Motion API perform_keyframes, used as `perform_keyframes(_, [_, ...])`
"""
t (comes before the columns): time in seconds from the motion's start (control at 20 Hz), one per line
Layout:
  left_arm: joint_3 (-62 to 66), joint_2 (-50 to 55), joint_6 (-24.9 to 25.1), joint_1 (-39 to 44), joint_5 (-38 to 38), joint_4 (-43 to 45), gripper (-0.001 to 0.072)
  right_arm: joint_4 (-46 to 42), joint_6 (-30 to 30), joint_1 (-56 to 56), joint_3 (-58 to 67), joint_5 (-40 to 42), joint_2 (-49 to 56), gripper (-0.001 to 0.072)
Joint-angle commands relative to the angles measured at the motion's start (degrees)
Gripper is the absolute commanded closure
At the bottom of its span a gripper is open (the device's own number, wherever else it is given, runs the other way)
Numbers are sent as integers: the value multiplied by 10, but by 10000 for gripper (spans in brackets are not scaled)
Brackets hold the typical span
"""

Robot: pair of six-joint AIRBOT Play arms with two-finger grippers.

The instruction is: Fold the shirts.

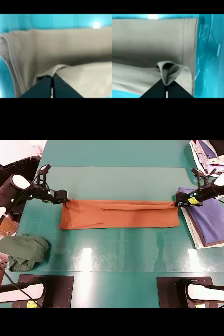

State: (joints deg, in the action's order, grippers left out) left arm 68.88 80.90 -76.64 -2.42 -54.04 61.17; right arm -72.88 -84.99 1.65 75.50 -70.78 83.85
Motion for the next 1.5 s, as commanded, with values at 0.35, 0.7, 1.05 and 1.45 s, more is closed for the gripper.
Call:
perform_keyframes(0.35, [46, 30, 2, -1, -25, -16, 166, 132, 67, -89, 14, -52, 35, 304])
perform_keyframes(0.7, [49, 30, 2, -1, -69, -61, 674, 153, 108, -173, -115, -27, 36, 150])
perform_keyframes(1.05, [49, 30, 2, 64, -38, -90, 684, 226, 147, -126, -110, -19, 99, 162])
perform_keyframes(1.45, [66, 99, -30, 194, 39, -93, 684, 238, 150, -73, -17, -35, 97, 697])
